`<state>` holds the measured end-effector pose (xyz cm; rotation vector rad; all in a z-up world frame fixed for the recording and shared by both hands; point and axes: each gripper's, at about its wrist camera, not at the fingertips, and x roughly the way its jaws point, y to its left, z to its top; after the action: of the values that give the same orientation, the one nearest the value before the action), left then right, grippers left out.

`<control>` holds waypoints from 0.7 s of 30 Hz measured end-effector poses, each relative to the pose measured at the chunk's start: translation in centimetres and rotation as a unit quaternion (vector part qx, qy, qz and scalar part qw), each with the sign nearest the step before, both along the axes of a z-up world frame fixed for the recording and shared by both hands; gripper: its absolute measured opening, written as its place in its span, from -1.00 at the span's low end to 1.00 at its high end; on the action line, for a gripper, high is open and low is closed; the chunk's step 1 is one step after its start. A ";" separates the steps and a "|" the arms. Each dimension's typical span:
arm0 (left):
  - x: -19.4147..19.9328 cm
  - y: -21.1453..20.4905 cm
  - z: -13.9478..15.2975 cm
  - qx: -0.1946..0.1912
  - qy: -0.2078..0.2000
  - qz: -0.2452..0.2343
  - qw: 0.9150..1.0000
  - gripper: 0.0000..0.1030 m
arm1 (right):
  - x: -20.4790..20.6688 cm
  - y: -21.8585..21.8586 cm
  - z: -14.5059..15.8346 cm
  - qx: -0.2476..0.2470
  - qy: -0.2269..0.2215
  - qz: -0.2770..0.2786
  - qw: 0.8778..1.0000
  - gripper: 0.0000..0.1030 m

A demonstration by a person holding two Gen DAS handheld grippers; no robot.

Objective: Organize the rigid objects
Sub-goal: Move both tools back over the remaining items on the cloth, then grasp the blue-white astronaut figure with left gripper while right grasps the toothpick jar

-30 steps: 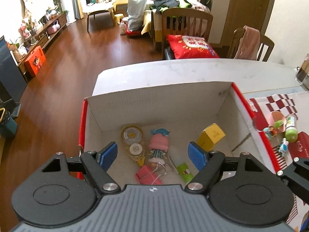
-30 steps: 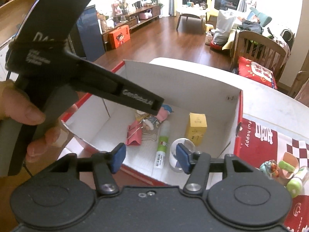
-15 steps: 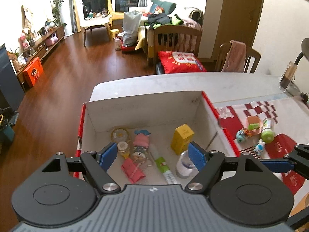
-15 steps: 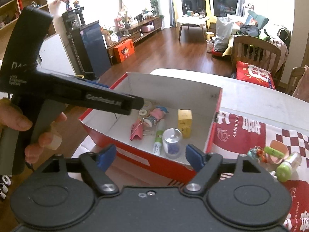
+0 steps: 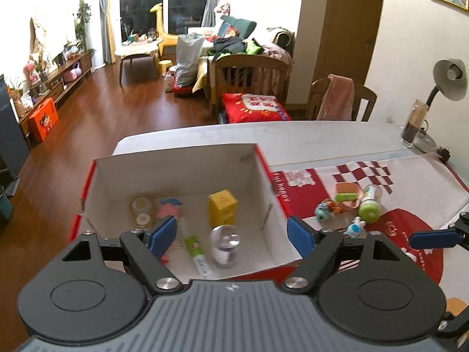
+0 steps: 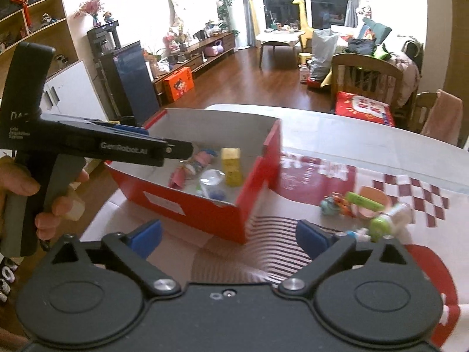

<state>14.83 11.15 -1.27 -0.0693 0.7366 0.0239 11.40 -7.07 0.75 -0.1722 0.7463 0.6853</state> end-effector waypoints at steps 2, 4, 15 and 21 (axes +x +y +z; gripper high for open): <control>-0.3 -1.2 -0.1 0.000 -0.008 -0.006 1.000 0.60 | 0.2 -1.6 0.0 0.001 0.001 -0.009 1.000 0.96; -0.4 -2.4 -0.2 -0.003 -0.011 -0.013 1.000 0.60 | 0.5 -3.2 -0.1 0.002 0.002 -0.022 1.000 0.99; 0.1 -9.0 -1.9 -0.013 -0.019 -0.033 0.999 0.60 | 4.1 -10.3 -0.9 -0.003 0.006 -0.090 0.996 0.99; 1.0 -12.1 -3.3 -0.017 -0.009 -0.042 0.999 0.60 | 7.0 -13.1 -1.8 -0.004 0.012 -0.127 0.992 0.99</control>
<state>15.86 -0.92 -4.59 -0.0699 0.7207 -0.0700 18.41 -20.18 -1.05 -0.0748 0.7796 0.4425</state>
